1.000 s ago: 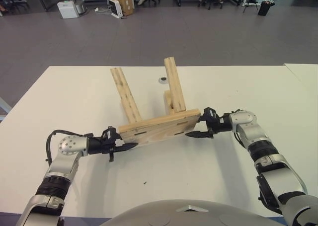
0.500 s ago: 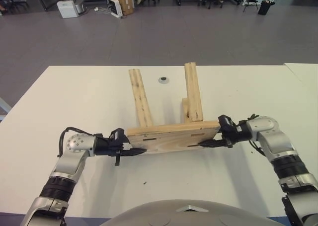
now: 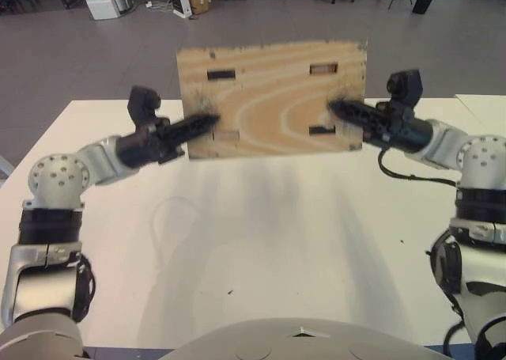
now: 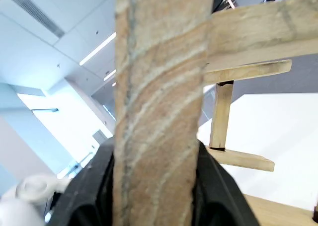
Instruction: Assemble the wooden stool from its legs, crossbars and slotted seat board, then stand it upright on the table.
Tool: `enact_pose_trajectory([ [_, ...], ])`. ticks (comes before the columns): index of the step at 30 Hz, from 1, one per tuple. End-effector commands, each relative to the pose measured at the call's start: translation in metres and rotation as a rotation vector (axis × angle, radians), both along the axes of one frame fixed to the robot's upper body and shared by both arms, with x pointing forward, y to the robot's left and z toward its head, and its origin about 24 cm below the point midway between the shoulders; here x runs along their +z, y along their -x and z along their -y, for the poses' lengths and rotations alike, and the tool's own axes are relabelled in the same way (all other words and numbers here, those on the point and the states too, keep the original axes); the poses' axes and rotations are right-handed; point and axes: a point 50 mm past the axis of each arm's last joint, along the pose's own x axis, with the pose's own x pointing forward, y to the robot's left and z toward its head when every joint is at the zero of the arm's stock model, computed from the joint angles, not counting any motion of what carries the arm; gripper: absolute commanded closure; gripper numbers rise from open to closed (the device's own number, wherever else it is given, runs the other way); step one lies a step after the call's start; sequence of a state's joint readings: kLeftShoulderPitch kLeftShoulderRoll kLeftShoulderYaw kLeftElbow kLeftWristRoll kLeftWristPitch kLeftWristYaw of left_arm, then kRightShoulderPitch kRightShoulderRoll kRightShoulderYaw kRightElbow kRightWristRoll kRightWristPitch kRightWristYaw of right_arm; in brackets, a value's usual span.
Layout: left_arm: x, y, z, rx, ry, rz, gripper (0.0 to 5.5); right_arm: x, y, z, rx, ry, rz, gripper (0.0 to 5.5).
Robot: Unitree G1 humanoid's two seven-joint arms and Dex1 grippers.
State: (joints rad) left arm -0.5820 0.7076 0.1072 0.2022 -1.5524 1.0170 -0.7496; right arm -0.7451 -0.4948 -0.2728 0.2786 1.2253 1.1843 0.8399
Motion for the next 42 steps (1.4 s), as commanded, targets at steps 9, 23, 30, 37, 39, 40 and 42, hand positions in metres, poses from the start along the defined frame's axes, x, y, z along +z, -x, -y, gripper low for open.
enact_pose_trajectory([
  [9, 0.011, -0.085, 0.048, 0.593, 0.034, -0.531, 4.12, -0.024, -0.082, -0.047, -0.615, 0.199, -0.594, 4.07],
  [23, -0.094, -0.076, 0.055, 0.795, -0.165, -0.870, 4.09, -0.151, -0.068, -0.028, -0.872, 0.416, -1.150, 4.03],
  [30, -0.090, -0.080, 0.040, 0.852, -0.105, -0.809, 3.38, -0.150, -0.070, -0.029, -0.850, 0.382, -1.073, 2.99],
  [37, -0.009, -0.080, -0.007, 0.899, 0.054, -0.377, 2.32, -0.077, -0.092, -0.005, -0.771, 0.101, -0.863, 1.85],
  [39, 0.012, -0.064, -0.032, 0.976, 0.179, -0.222, 2.32, -0.049, -0.092, 0.012, -0.744, -0.002, -0.750, 1.85],
  [40, 0.015, -0.054, -0.046, 1.026, 0.226, -0.172, 2.32, -0.042, -0.090, 0.024, -0.751, -0.050, -0.705, 1.85],
  [42, -0.003, -0.041, -0.071, 1.147, 0.237, -0.192, 2.32, -0.041, -0.085, 0.043, -0.783, -0.117, -0.674, 1.85],
])
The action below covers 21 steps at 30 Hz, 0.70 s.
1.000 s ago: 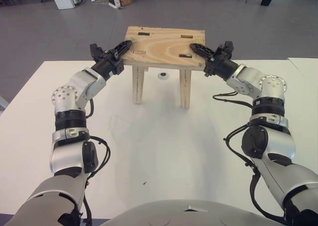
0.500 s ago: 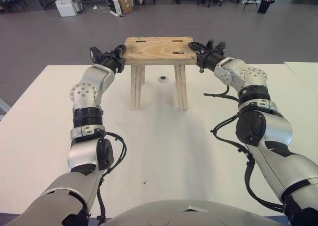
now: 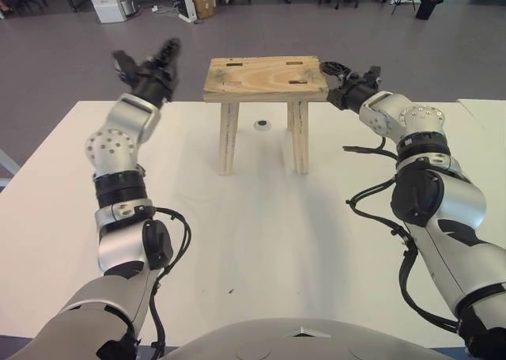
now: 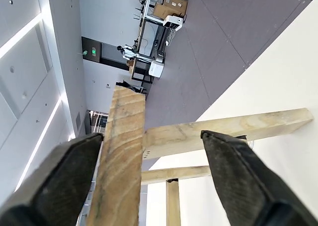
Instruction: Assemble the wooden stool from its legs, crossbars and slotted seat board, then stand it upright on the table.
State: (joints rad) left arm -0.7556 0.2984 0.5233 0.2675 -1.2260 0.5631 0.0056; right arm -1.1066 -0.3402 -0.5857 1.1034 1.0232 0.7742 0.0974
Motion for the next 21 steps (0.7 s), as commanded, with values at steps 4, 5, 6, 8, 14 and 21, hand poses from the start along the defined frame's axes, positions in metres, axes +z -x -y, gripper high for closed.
enact_pose_trajectory([
  [4, -0.098, 0.054, -0.070, 0.357, -0.162, -0.292, 2.32, -0.043, 0.024, 0.066, -0.231, 0.122, 0.003, 1.85],
  [5, -0.118, 0.065, -0.074, 0.389, -0.212, -0.363, 2.32, -0.065, 0.031, 0.071, -0.263, 0.235, -0.054, 1.85],
  [6, -0.131, 0.075, -0.076, 0.420, -0.273, -0.407, 2.32, -0.084, 0.040, 0.072, -0.261, 0.383, -0.074, 1.85],
  [8, -0.145, 0.088, -0.072, 0.446, -0.394, -0.460, 2.32, -0.104, 0.050, 0.070, -0.256, 0.556, -0.076, 1.85],
  [14, -0.167, 0.100, -0.056, 0.431, -0.552, -0.526, 2.32, -0.133, 0.064, 0.056, -0.271, 0.917, -0.055, 1.85],
  [21, -0.175, 0.105, -0.044, 0.486, -0.510, -0.532, 2.32, -0.145, 0.069, 0.043, -0.268, 1.001, -0.058, 1.85],
])
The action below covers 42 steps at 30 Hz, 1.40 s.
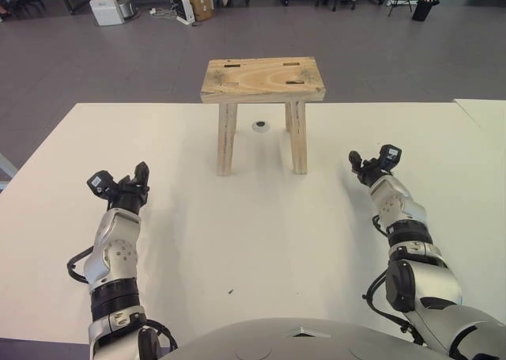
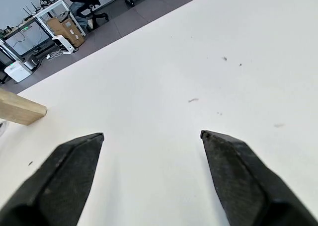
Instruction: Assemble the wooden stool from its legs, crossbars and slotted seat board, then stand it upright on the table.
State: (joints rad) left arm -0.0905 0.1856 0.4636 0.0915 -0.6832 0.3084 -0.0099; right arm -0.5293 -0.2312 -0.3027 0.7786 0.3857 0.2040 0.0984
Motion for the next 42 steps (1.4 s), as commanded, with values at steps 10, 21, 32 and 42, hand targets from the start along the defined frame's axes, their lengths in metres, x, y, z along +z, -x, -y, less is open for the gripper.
enact_pose_trajectory([
  [10, 0.003, 0.005, 0.021, -0.021, -0.022, 0.092, 2.32, -0.013, 0.004, -0.019, 0.094, 0.098, -0.050, 1.85],
  [21, 0.003, 0.011, 0.038, -0.013, 0.032, 0.146, 2.32, -0.017, 0.005, -0.018, 0.120, 0.106, -0.068, 1.85],
  [32, 0.014, 0.012, 0.042, -0.013, 0.008, 0.175, 2.32, -0.011, -0.001, -0.014, 0.128, 0.157, -0.049, 1.85],
  [42, 0.009, 0.015, 0.029, 0.025, -0.022, 0.158, 2.32, -0.006, -0.008, -0.028, 0.172, 0.180, -0.017, 1.85],
])
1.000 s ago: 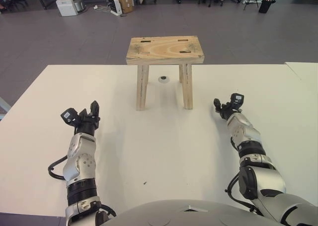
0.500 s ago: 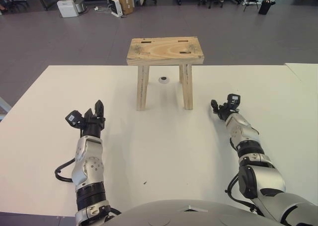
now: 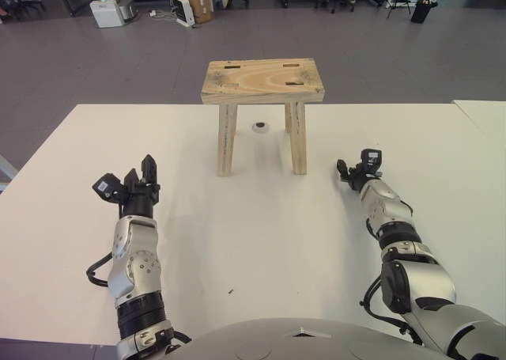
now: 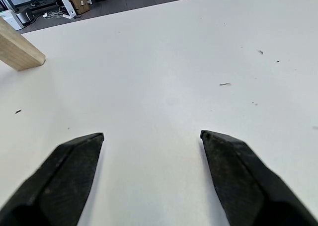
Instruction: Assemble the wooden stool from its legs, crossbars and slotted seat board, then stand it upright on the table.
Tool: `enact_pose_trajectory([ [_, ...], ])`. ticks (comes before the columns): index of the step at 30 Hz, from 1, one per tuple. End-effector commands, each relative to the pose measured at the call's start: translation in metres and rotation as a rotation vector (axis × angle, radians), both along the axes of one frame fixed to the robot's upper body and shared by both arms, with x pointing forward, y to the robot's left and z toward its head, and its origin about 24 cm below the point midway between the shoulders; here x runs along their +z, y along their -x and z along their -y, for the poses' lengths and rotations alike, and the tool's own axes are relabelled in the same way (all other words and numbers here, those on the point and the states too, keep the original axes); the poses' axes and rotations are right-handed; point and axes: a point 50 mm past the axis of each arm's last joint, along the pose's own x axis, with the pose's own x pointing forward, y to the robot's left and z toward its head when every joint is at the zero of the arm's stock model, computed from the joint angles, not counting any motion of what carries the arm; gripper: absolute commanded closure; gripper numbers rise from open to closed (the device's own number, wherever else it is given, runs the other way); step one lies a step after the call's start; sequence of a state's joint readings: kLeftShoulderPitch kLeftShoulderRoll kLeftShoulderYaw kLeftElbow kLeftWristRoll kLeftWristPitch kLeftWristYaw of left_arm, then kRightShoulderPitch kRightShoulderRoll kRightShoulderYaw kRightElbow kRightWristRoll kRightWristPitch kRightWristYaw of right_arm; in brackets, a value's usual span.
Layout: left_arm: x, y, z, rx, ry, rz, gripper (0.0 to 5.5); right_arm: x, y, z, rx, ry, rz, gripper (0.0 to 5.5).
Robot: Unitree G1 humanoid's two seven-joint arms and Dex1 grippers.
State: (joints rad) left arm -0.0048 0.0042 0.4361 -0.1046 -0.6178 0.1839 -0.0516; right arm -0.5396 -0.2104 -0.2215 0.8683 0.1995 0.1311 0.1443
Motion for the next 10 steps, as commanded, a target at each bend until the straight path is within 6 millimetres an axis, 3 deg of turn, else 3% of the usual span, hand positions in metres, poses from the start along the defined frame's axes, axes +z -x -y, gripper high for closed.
enact_pose_trajectory([
  [1, -0.004, -0.001, -0.004, 0.012, -0.018, -0.022, 2.32, 0.009, -0.009, -0.009, 0.027, -0.008, 0.034, 1.85],
  [10, 0.005, -0.004, -0.019, 0.021, -0.059, -0.009, 2.32, 0.005, -0.007, -0.017, 0.020, -0.030, 0.041, 1.85],
])
